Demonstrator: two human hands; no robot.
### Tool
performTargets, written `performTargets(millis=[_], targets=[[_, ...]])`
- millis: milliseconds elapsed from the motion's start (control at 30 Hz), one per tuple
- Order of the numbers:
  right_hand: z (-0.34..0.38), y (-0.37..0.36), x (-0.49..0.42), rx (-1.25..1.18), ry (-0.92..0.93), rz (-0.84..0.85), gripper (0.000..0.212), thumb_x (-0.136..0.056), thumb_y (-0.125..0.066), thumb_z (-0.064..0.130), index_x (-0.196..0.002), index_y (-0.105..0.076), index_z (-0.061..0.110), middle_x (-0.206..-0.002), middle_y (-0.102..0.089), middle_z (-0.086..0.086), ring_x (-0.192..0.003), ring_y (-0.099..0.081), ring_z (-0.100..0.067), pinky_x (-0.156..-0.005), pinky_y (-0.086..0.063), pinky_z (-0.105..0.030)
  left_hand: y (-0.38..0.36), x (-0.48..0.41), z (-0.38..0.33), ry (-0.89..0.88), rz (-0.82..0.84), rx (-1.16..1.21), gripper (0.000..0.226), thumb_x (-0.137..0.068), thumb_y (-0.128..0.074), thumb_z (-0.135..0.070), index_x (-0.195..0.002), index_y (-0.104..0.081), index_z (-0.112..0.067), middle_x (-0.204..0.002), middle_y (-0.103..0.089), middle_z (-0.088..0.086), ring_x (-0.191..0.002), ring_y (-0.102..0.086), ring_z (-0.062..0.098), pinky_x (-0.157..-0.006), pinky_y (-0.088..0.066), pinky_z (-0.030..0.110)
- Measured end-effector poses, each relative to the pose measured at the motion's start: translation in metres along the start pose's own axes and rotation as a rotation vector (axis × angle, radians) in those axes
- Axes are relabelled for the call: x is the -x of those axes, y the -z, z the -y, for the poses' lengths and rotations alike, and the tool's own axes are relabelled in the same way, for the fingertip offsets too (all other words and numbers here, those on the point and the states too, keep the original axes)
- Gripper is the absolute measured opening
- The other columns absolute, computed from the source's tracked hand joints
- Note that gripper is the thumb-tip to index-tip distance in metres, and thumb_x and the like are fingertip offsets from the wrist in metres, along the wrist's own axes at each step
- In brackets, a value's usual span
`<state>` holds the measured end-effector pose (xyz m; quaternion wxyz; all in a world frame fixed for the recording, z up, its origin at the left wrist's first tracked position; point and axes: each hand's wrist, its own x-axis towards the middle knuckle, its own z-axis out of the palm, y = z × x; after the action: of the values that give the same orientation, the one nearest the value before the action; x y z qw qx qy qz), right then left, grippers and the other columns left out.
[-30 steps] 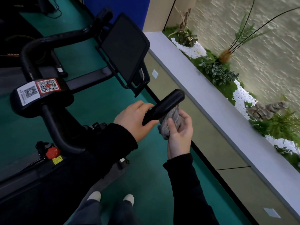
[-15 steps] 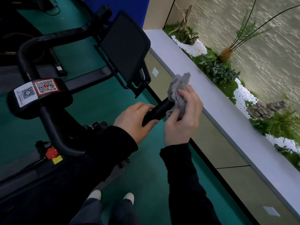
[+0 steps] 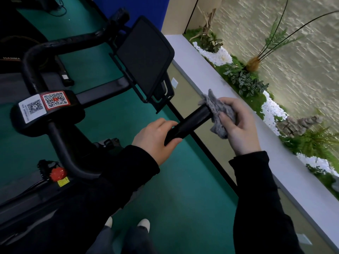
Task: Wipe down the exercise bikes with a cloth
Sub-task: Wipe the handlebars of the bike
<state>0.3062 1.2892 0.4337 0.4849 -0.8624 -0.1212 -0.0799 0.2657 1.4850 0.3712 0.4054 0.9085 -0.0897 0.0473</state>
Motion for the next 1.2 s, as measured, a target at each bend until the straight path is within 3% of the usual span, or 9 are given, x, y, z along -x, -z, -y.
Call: performTargets(millis=[133, 233, 433, 567, 700, 833, 1000, 1100, 1200], targets=[[0.016, -0.003, -0.017, 0.135, 0.077, 0.097, 0.034, -0.086, -0.050, -0.008, -0.105, -0.059, 0.019, -0.097, -0.059, 0.013, -0.089, -0.055, -0.003, -0.081, -0.044, -0.021, 0.000, -0.001, 0.000, 0.001, 0.004, 0.005, 0.041, -0.088, -0.059, -0.037, -0.124, -0.055, -0.018, -0.110, -0.057, -0.001, -0.100, -0.055, 0.019, -0.083, -0.047, 0.037], [0.034, 0.000, -0.046, 0.215, -0.040, 0.319, 0.031, -0.086, -0.049, -0.009, -0.097, -0.058, 0.018, -0.086, -0.059, 0.009, -0.076, -0.052, -0.007, -0.069, -0.042, -0.019, 0.000, -0.001, 0.000, 0.000, 0.014, 0.005, 0.042, -0.088, -0.059, -0.037, -0.124, -0.055, -0.017, -0.109, -0.057, -0.001, -0.101, -0.055, 0.019, -0.084, -0.047, 0.038], [0.060, -0.013, -0.086, 0.496, -0.150, 0.825, 0.031, -0.082, -0.051, -0.006, -0.086, -0.065, 0.022, -0.091, -0.063, -0.004, -0.082, -0.055, -0.016, -0.074, -0.043, -0.026, 0.000, -0.001, 0.002, -0.004, 0.012, 0.003, 0.042, -0.088, -0.058, -0.039, -0.125, -0.054, -0.018, -0.110, -0.057, -0.001, -0.103, -0.053, 0.018, -0.083, -0.046, 0.034], [0.068, -0.020, -0.093, 0.582, -0.192, 0.958, 0.032, -0.083, -0.052, -0.006, -0.083, -0.066, 0.022, -0.089, -0.065, -0.003, -0.080, -0.057, -0.014, -0.074, -0.045, -0.026, -0.001, -0.001, 0.004, -0.007, 0.014, 0.009, 0.043, -0.088, -0.059, -0.039, -0.125, -0.054, -0.018, -0.111, -0.057, -0.001, -0.103, -0.053, 0.019, -0.082, -0.045, 0.033], [0.067, -0.002, -0.092, 0.558, -0.220, 0.812, 0.025, -0.085, -0.053, -0.007, -0.091, -0.066, 0.013, -0.083, -0.063, 0.000, -0.068, -0.056, -0.001, -0.062, -0.042, -0.014, -0.001, -0.002, 0.003, -0.018, -0.003, 0.025, 0.041, -0.087, -0.061, -0.037, -0.122, -0.057, -0.017, -0.107, -0.059, 0.000, -0.100, -0.055, 0.021, -0.080, -0.047, 0.036], [0.050, 0.003, -0.076, 0.558, -0.191, 0.603, 0.013, -0.092, -0.053, 0.005, -0.103, -0.061, 0.003, -0.099, -0.063, -0.023, -0.084, -0.056, -0.027, -0.074, -0.046, -0.033, -0.002, -0.002, 0.004, -0.033, -0.002, 0.013, 0.041, -0.087, -0.060, -0.037, -0.122, -0.056, -0.016, -0.106, -0.058, 0.001, -0.099, -0.055, 0.020, -0.078, -0.042, 0.031], [0.025, -0.013, -0.026, 0.280, -0.158, 0.102, 0.018, -0.096, -0.046, 0.009, -0.109, -0.058, 0.010, -0.106, -0.068, -0.012, -0.104, -0.061, -0.029, -0.095, -0.046, -0.046, -0.002, -0.001, 0.003, -0.041, -0.017, 0.012, 0.040, -0.087, -0.060, -0.037, -0.122, -0.056, -0.016, -0.107, -0.057, 0.000, -0.100, -0.054, 0.019, -0.076, -0.040, 0.027], [0.017, -0.035, 0.003, 0.215, -0.128, -0.235, 0.020, -0.093, -0.044, 0.017, -0.108, -0.057, 0.014, -0.102, -0.066, -0.003, -0.097, -0.061, -0.019, -0.086, -0.046, -0.028, -0.002, 0.000, 0.003, -0.051, -0.016, -0.001, 0.041, -0.088, -0.059, -0.038, -0.123, -0.055, -0.018, -0.108, -0.056, -0.002, -0.099, -0.054, 0.017, -0.075, -0.040, 0.026], [0.009, -0.051, 0.029, 0.198, -0.156, -0.408, 0.018, -0.095, -0.048, 0.017, -0.112, -0.055, 0.019, -0.095, -0.061, 0.009, -0.089, -0.056, -0.005, -0.079, -0.044, -0.018, -0.001, 0.000, 0.004, -0.051, -0.013, -0.001, 0.040, -0.088, -0.059, -0.038, -0.123, -0.055, -0.017, -0.107, -0.056, -0.001, -0.097, -0.054, 0.018, -0.075, -0.040, 0.027]])
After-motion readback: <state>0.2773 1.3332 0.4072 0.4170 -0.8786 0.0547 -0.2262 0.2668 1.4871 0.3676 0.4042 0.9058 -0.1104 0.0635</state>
